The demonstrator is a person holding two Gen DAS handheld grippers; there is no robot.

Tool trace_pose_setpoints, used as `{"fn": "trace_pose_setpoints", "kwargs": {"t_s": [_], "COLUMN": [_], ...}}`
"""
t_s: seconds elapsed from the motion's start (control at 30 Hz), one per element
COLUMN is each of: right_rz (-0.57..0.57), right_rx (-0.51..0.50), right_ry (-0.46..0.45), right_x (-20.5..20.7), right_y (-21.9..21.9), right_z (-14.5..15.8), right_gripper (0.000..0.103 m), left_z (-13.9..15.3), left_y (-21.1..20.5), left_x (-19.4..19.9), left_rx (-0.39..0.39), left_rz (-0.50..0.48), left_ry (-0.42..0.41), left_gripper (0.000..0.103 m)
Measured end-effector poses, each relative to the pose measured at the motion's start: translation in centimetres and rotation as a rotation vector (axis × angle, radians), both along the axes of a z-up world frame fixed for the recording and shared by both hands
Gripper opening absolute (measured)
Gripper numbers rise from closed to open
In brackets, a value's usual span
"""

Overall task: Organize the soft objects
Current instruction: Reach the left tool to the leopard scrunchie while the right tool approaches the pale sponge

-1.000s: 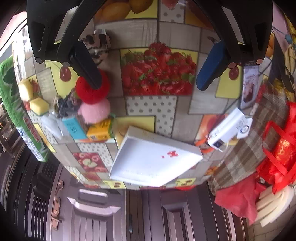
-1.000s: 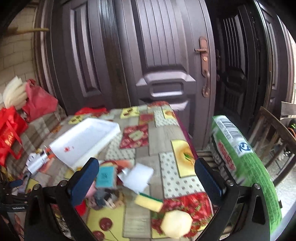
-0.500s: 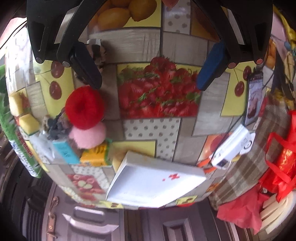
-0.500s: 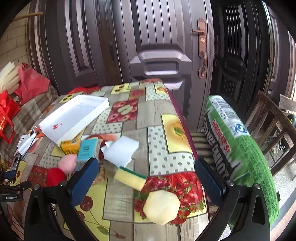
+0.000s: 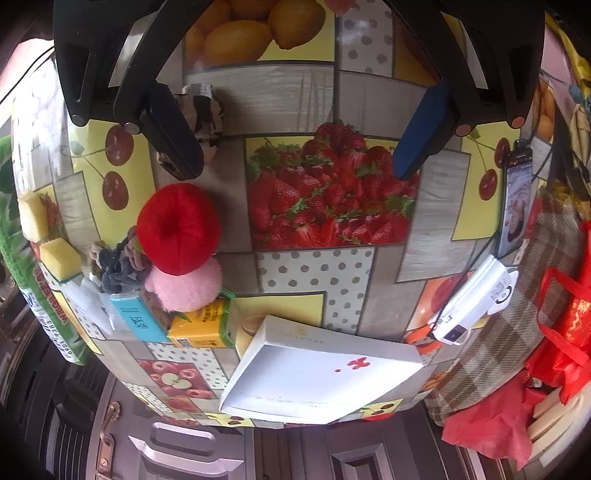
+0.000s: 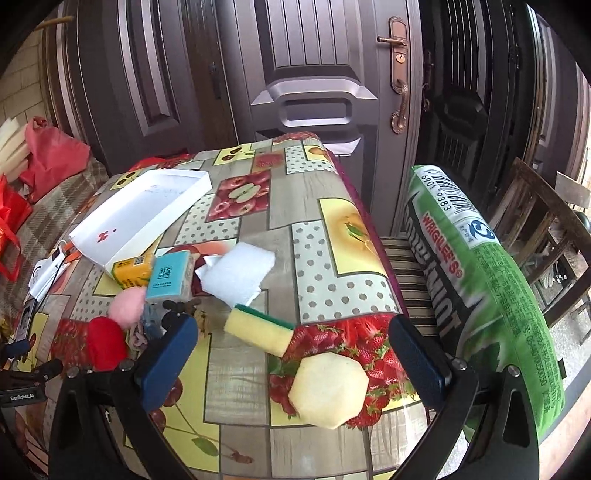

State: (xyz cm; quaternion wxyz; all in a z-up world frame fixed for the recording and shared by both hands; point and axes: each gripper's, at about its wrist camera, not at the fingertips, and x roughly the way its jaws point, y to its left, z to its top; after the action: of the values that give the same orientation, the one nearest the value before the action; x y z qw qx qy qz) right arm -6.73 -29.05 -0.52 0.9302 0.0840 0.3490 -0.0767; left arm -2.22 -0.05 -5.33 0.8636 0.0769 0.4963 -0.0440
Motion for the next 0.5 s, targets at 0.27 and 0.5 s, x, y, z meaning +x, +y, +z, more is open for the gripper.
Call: {"fn": "trace_pose_setpoints", "kwargs": {"t_s": [0.27, 0.5], "right_rz": [-0.012, -0.005], "right_rx": [0.022, 0.044], "right_ry": [0.04, 0.082], "right_x": [-0.3, -0.8], "right_y": [-1.0, -1.3], "right_z": [-1.6, -3.4], "right_gripper": [0.103, 0.103], "left_z": [-1.1, -1.5], "left_y": [-0.7, -2.2], "left_x": [-1.5, -1.9], "left_rx": [-0.054, -0.079], "left_rz": [-0.126, -0.203], "left_ry": [0.015, 0.018], "left_gripper": [0.103, 0.103]}}
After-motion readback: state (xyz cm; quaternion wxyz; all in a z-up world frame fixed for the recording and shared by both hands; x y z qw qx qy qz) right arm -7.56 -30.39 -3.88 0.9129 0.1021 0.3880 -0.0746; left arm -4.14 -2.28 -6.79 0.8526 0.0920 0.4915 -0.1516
